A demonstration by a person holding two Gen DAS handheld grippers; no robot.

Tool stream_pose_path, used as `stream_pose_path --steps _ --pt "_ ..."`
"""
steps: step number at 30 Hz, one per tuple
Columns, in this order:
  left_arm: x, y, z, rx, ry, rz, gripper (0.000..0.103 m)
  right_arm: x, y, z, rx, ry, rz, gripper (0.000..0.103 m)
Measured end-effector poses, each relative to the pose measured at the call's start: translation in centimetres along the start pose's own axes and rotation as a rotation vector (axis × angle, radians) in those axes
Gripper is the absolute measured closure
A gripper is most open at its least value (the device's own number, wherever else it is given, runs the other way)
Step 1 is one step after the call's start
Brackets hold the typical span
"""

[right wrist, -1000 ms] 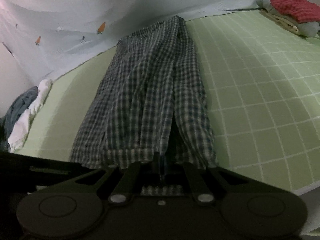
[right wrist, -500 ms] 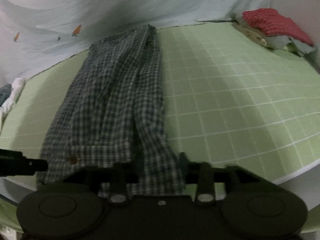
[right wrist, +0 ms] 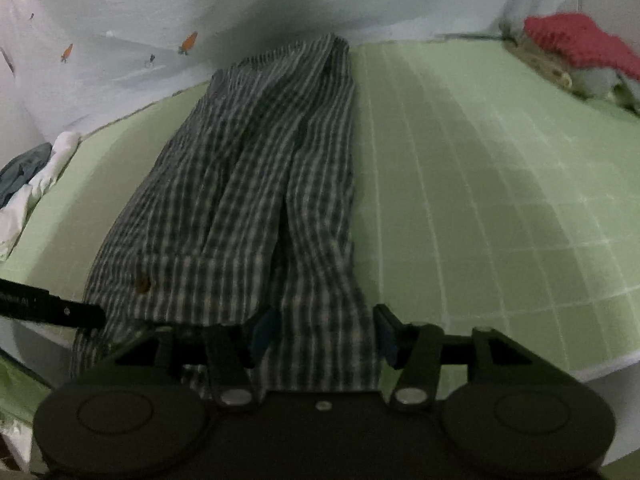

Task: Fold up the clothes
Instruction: 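Lift the hem with both grippers and fold it toward the collar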

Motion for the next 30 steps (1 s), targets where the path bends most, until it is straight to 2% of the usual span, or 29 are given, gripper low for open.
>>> stream_pose_path --steps 3,8,9,10,11,12,13,14,16,20,25,30 --pt "0.0 0.6 0.0 0.002 0.004 -0.016 0.037 0.2 0.5 0.3 0.012 -0.011 0.003 0.048" --pt "-0.5 1.7 0.1 -0.011 -0.009 -0.034 0.033 0.4 1.3 0.9 0.039 -0.038 -0.014 0.049" --pt "-0.5 1.8 0.1 -0.013 -0.012 -0.037 0.033 0.4 1.5 1.0 0.043 -0.044 -0.013 0.05" --pt "-0.6 1.9 0.0 -0.016 -0.015 -0.039 0.034 0.5 1.5 1.1 0.048 -0.046 -0.01 0.058" --pt "-0.7 1.8 0.0 -0.016 -0.023 -0.044 0.037 0.5 1.5 1.0 0.055 -0.046 -0.012 0.071" --pt "-0.9 1.7 0.0 -0.016 -0.035 -0.05 0.055 0.5 1.4 1.0 0.063 -0.046 -0.015 0.085" --pt "-0.8 1.6 0.0 -0.008 -0.034 -0.041 0.07 0.4 1.5 1.0 0.07 -0.053 -0.03 0.093" --pt "-0.6 1.4 -0.1 0.003 -0.027 -0.023 0.102 0.3 1.4 1.0 0.073 -0.075 -0.053 0.096" --pt "-0.2 1.0 -0.1 0.025 -0.011 0.021 0.101 0.5 0.8 1.2 0.064 -0.087 -0.055 0.098" --pt "-0.1 -0.3 1.4 0.011 0.026 0.06 0.102 1.0 -1.1 2.3 0.013 -0.131 -0.093 0.099" --pt "-0.3 -3.6 4.3 -0.058 0.1 0.113 0.102 1.3 -4.8 3.9 -0.083 -0.216 -0.163 0.099" --pt "-0.7 -7.9 5.8 -0.134 0.112 0.131 0.102 1.0 -8.5 3.5 -0.16 -0.269 -0.226 0.1"
Point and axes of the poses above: each gripper's, at about its wrist camera, not at the fingertips, and z roughly against the way its jaws point, x to its left, y to its underside, the point moved 5 cm from there along -z, roughly the way its jaws point, and after that the axes turned 5 degrees about -y, right-handed, at the moved point
